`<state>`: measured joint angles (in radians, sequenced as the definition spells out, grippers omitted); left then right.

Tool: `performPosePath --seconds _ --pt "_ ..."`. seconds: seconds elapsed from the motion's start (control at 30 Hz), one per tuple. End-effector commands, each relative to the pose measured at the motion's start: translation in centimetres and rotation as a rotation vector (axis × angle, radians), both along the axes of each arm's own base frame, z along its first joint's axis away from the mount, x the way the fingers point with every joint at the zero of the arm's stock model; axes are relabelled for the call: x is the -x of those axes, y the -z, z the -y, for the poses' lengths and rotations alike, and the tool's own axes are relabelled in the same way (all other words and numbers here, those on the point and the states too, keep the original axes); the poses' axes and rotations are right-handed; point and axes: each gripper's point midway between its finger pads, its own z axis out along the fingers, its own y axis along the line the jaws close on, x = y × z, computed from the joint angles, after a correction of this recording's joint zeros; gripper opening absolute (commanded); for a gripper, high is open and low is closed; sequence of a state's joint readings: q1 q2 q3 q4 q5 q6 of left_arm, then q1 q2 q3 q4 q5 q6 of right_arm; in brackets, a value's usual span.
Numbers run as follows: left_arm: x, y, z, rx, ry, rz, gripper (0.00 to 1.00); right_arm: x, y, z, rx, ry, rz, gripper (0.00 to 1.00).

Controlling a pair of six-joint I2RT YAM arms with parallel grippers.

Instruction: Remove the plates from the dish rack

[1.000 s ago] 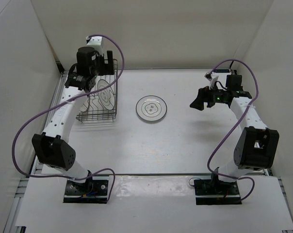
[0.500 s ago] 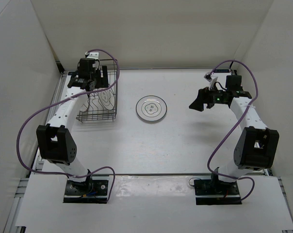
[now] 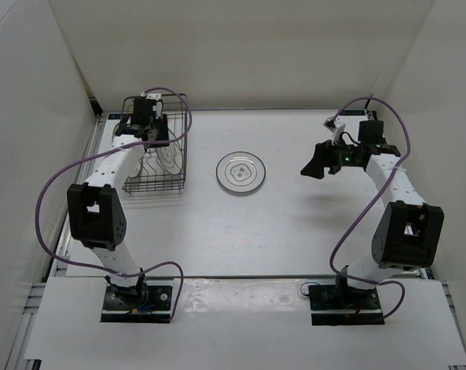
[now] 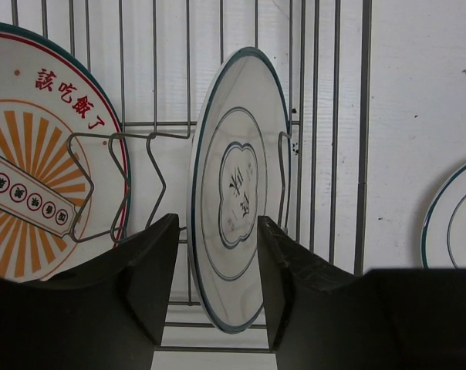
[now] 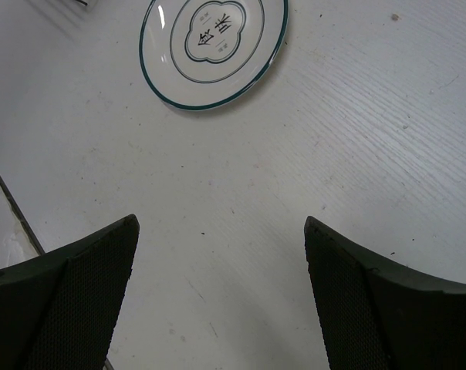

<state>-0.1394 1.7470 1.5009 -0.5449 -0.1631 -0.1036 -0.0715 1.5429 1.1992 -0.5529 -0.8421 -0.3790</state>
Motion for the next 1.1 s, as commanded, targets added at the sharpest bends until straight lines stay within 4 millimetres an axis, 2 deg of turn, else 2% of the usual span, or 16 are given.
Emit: performPosePath --seconds 0.0,0.07,0.17,0.27,0.37,0.4,0.5,0.63,0.7,0.83,0.87,0.93,0.97,1.0,1.07 --pt "-0.1 -1.8 0.2 0.02 0.009 0.034 0.55 -0.4 -1.5 -0.2 -0.013 -0.025 0.038 0.89" --pt "0.0 -1.9 0.2 0.015 0.012 0.036 0.51 -0.3 -1.3 -0.2 -0.012 -0.024 0.033 0.89" --pt "0.0 -2.3 0.0 0.005 0.013 0.046 0.36 -0.3 -1.2 -0.2 -0.014 -0.02 0.019 0.89" --pt "0.1 -3.2 -0.2 -0.004 0.009 0.062 0.25 -0.3 -1.1 -0.3 -0.019 -0.025 0.014 0.89" --pt "0.2 -3.7 -0.4 -0.012 0.003 0.074 0.21 -0.4 -1.1 -0.4 -0.02 -0.026 0.019 0.88" --pt "0.2 -4.2 -0.5 -0.013 -0.002 0.08 0.17 -0.4 -0.9 -0.4 -0.022 -0.029 0.013 0.88" --pt "0.0 -5.8 -0.6 -0.012 -0.013 0.122 0.15 -0.5 -1.1 -0.4 -0.025 -0.028 0.025 0.88" --pt "-0.6 -9.6 -0.6 -0.046 0.001 0.227 0.14 -0.5 -1.1 -0.6 -0.032 -0.035 0.022 0.88" --pt "-0.7 -12.2 -0.9 -0.059 0.002 0.288 0.14 -0.5 -1.2 -0.5 -0.038 -0.036 0.026 0.88" --pt "-0.8 -15.0 -0.6 -0.13 0.058 0.362 0.14 -0.9 -1.3 -0.7 -0.049 -0.022 0.015 0.88" --pt "-0.7 -16.8 -0.4 -0.135 0.061 0.419 0.14 -1.1 -1.1 -0.6 -0.051 -0.014 0.007 0.88" --pt "-0.8 -18.2 -0.3 -0.151 0.068 0.472 0.12 -1.4 -1.5 -0.7 -0.064 0.001 -0.001 0.88" --pt "-0.3 -19.3 -0.2 -0.145 0.068 0.504 0.12 -1.6 -1.6 -0.7 -0.067 0.005 0.001 0.88" --pt "-0.3 -19.5 0.0 -0.137 0.069 0.514 0.12 -1.7 -1.6 -0.6 -0.073 0.018 -0.009 0.88" --pt "-0.4 -21.5 1.2 -0.065 0.092 0.592 0.1 -2.0 -1.8 -0.7 -0.075 0.021 0.001 0.88"
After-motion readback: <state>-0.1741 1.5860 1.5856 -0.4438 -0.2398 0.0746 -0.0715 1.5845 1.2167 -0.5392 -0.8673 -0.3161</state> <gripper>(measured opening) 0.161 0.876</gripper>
